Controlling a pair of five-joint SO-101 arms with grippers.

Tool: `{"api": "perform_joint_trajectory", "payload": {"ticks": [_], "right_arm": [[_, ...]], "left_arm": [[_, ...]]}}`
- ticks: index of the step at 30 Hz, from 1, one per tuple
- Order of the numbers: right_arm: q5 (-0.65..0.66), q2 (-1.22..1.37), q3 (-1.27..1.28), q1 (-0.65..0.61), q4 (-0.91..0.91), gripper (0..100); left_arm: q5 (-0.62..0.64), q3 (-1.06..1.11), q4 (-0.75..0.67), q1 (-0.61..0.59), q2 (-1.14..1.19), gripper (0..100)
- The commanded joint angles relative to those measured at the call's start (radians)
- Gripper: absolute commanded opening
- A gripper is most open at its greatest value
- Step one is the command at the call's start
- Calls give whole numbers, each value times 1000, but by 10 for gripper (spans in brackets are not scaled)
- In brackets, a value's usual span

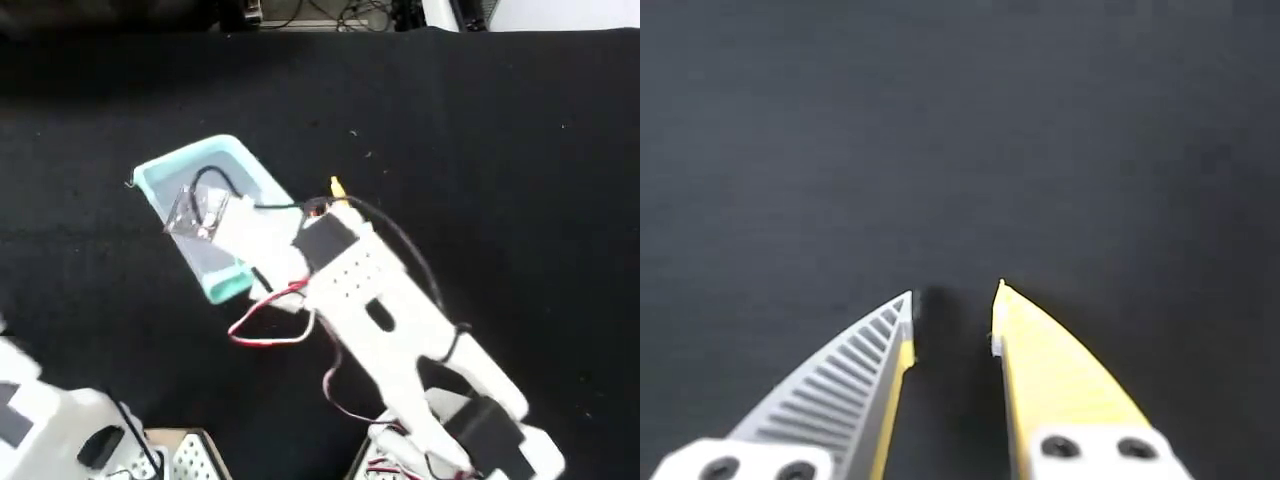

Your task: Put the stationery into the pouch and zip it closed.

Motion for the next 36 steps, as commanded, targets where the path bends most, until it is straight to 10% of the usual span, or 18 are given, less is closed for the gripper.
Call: {"api": "perform_joint_trajectory", "payload": {"ticks": [1, 15, 27, 36], "right_arm": [[40, -76, -36, 26, -69, 11], [29, 206, -381, 71, -72, 11], [23, 208, -378, 114, -95, 11], [23, 211, -377, 114, -94, 11]], "left_arm": [[-9, -170, 256, 191, -32, 148], [166, -423, 773, 513, -474, 148], [172, 237, 397, 812, -1290, 149], [235, 348, 338, 986, -1379, 163]]}}
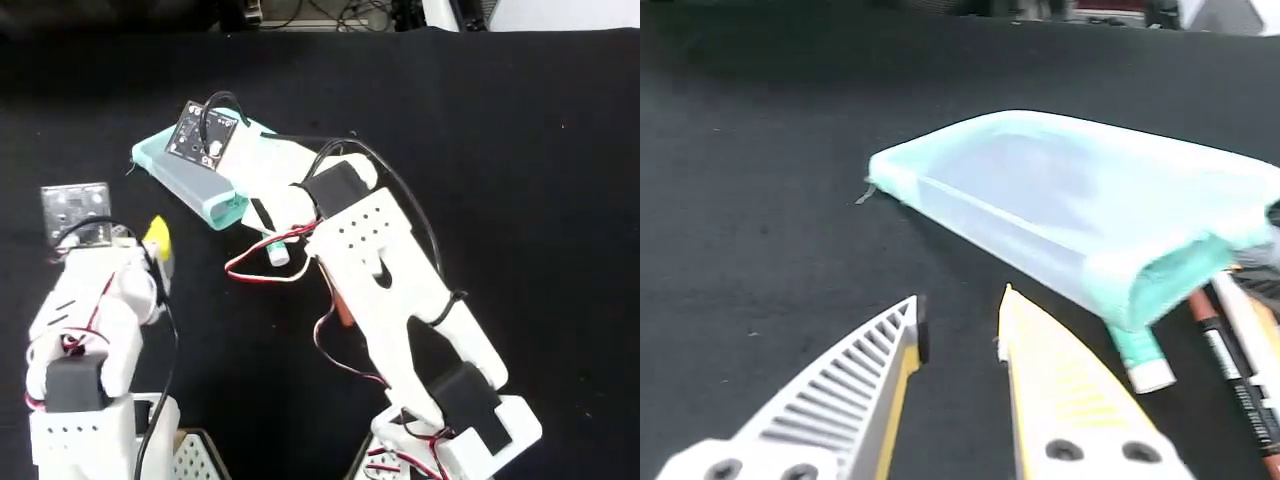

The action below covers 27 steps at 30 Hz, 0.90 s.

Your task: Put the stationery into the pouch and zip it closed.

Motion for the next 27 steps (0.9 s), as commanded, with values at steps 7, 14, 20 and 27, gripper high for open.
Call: {"api": "perform_joint_trajectory", "payload": {"ticks": [7, 14, 20, 27], "right_arm": [[-12, 1, -56, 14, -14, 11], [-12, -1, -56, 14, -14, 11], [-12, -5, -47, 12, -15, 11], [-12, -4, -47, 11, -17, 11]], "left_arm": [[178, -5, -74, 88, -14, 241], [176, -13, -107, 127, 112, 231], [181, -15, -210, 127, 282, 228], [181, -13, -216, 128, 295, 228]]}}
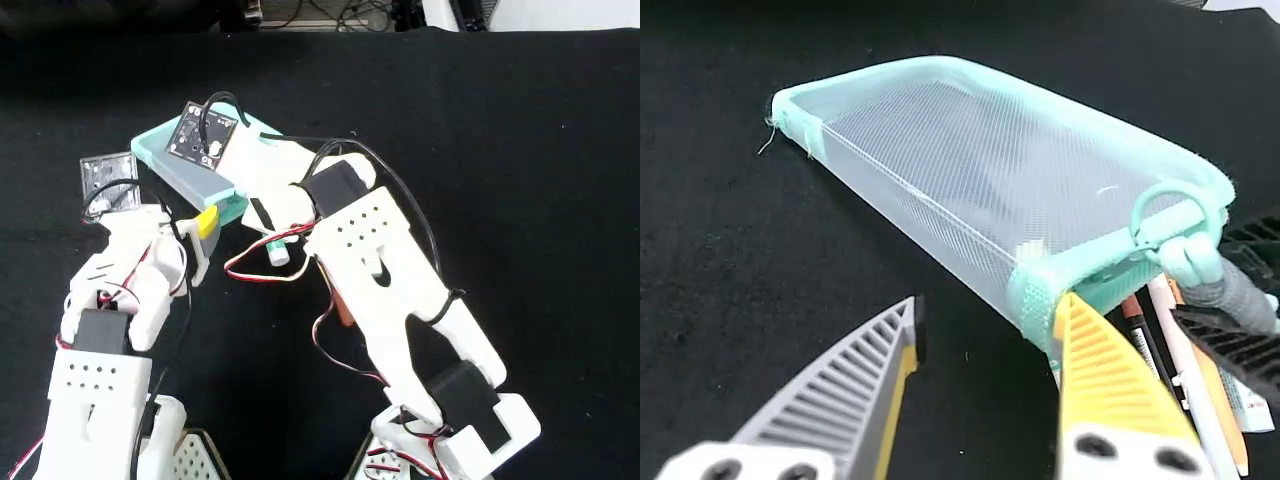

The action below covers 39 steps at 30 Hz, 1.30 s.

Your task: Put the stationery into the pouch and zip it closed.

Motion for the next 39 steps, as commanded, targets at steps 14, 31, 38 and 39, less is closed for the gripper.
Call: {"api": "perform_joint_trajectory", "payload": {"ticks": [14, 31, 38, 39], "right_arm": [[-12, -13, -50, 6, -14, 11], [-12, -13, -54, -25, 8, 11], [-12, -36, -56, -29, -2, 11], [-12, -54, -56, -40, -2, 11]], "left_arm": [[2, 87, -187, 4, 12, 231], [-28, 108, -226, -65, 2, 92], [-48, 41, -126, -70, 0, 32], [-44, 19, -101, -73, 0, 32]]}}
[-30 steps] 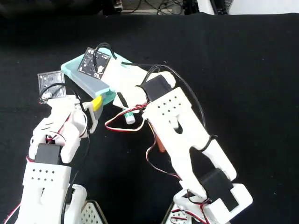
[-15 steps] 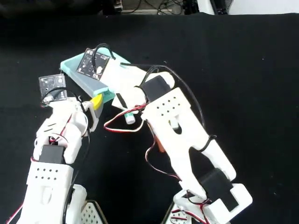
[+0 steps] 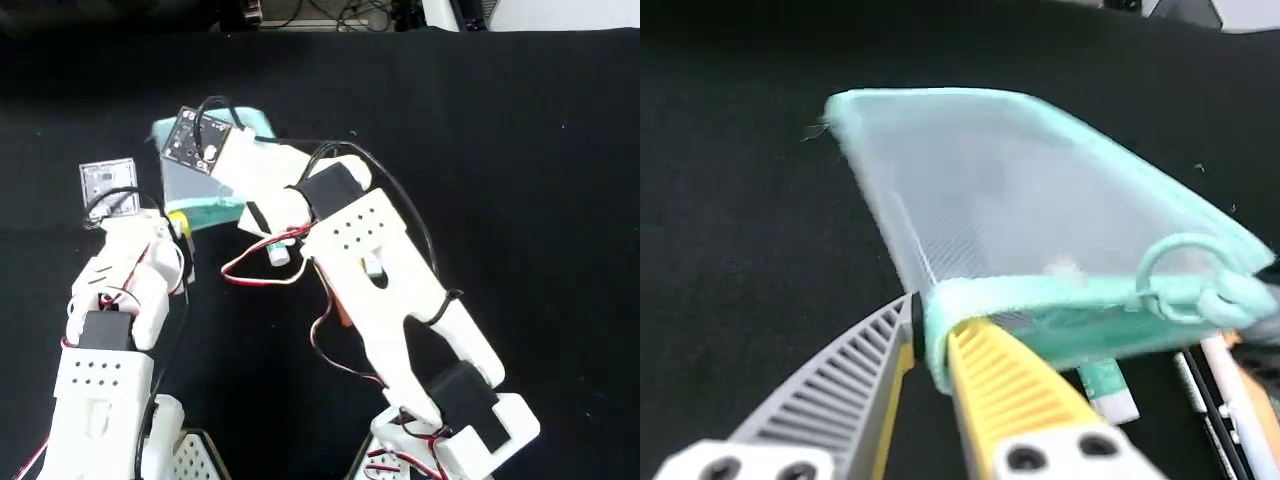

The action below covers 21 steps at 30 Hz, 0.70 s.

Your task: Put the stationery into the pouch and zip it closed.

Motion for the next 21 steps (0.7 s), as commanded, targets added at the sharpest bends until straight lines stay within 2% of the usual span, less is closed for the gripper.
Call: {"api": "perform_joint_trajectory", "payload": {"ticks": [1, 7, 14, 16, 21], "right_arm": [[-12, -79, -56, -34, -6, 11], [-12, -291, -54, -64, 3, 11], [-12, -493, -54, -64, -5, 11], [-12, -526, -50, -66, 2, 11], [-12, -541, 19, -158, 38, 11]], "left_arm": [[9, -114, 75, -22, -9, 32], [-15, -354, 311, -27, -9, 32], [-26, -730, 643, -131, 3, 43], [-68, -806, 726, -145, 3, 60], [-110, -915, 855, -147, 8, 63]]}}
